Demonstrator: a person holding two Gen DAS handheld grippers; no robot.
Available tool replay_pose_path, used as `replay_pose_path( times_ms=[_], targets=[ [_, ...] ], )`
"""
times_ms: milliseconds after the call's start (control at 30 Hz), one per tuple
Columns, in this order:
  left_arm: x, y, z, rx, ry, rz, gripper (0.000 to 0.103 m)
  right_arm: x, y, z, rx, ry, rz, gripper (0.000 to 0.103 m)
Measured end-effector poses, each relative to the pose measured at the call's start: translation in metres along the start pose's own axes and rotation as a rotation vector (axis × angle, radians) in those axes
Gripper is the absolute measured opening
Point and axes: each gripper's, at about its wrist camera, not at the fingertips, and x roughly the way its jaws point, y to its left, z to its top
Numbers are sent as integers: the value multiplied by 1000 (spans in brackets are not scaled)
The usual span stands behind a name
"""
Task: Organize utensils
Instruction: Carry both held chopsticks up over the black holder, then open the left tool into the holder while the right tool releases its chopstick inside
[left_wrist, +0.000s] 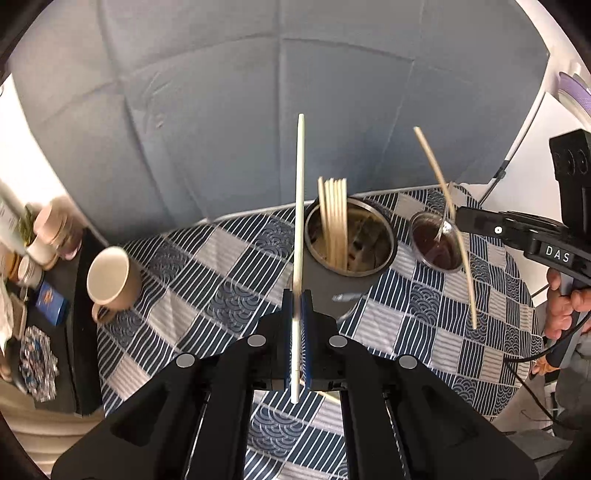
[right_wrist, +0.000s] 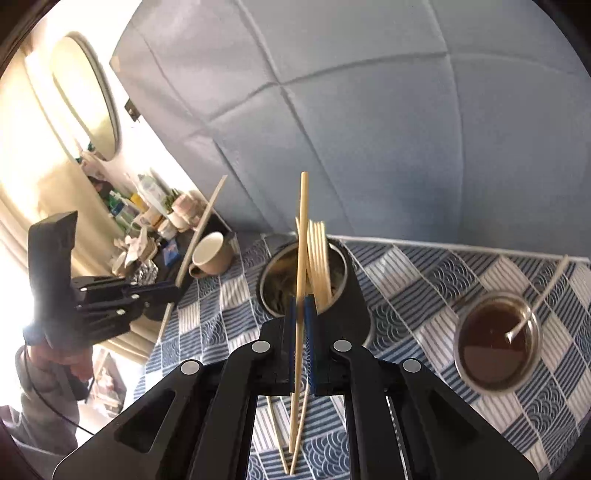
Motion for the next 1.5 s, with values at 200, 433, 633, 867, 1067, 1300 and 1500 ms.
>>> replay_pose_path(
  times_ms=[200,433,633,867,1067,1300,1500],
  targets=[
    [12,-5,29,1,-32,-50,5,6,0,24,-2,-32,1,5],
    [33,5,51,-57,-142,-103,5,19,-7,47,12,-78,7,5],
    [63,4,57,-71,-160,-145,5,41,-11,63,37,-84,4,5],
    [80,3,52,-76,-234,-179,5,64,-12,68,38,-135,48,5],
    [97,1,50,-74,-246,-204,5,79,-21,61,63,-144,29,5],
    [114,-3,45,-59,-231,-187,5,86,-26,53,79,-173,-34,5],
    [116,0,35,-72,-223,-167,5,87,-22,44,41,-213,-32,5]
  ],
)
